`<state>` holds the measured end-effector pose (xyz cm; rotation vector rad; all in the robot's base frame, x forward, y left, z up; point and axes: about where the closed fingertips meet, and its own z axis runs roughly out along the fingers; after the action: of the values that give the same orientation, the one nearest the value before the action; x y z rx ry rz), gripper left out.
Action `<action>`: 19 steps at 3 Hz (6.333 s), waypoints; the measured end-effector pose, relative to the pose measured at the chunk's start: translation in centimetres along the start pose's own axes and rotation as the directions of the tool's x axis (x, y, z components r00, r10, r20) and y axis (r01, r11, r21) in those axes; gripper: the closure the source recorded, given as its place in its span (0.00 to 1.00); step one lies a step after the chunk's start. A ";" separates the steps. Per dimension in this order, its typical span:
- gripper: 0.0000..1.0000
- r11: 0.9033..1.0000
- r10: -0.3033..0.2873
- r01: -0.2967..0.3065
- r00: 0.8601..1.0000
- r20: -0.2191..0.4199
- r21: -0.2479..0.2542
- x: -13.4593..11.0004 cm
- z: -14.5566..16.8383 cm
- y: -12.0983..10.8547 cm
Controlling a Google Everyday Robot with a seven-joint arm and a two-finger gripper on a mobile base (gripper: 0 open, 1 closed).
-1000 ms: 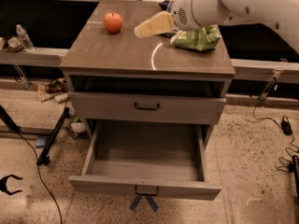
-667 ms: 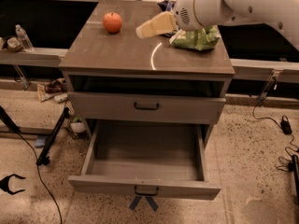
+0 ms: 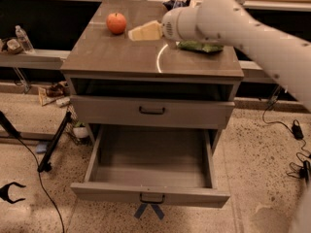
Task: Place apple into middle drawer
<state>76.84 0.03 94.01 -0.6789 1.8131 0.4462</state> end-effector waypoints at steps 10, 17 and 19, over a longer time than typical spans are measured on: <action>1.00 0.997 -0.052 0.062 0.983 0.177 -0.051 -1.7 15.8 -1.5; 1.00 0.968 -0.104 0.113 0.993 0.055 -0.225 8.9 -11.1 6.0; 1.00 0.938 -0.070 0.088 0.995 0.066 -0.336 16.1 -13.5 13.3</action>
Offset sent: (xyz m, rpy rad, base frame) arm 0.1701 0.1069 -0.0294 0.0785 -0.2059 -0.0384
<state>54.63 -1.64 82.99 -0.9634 1.6668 0.7259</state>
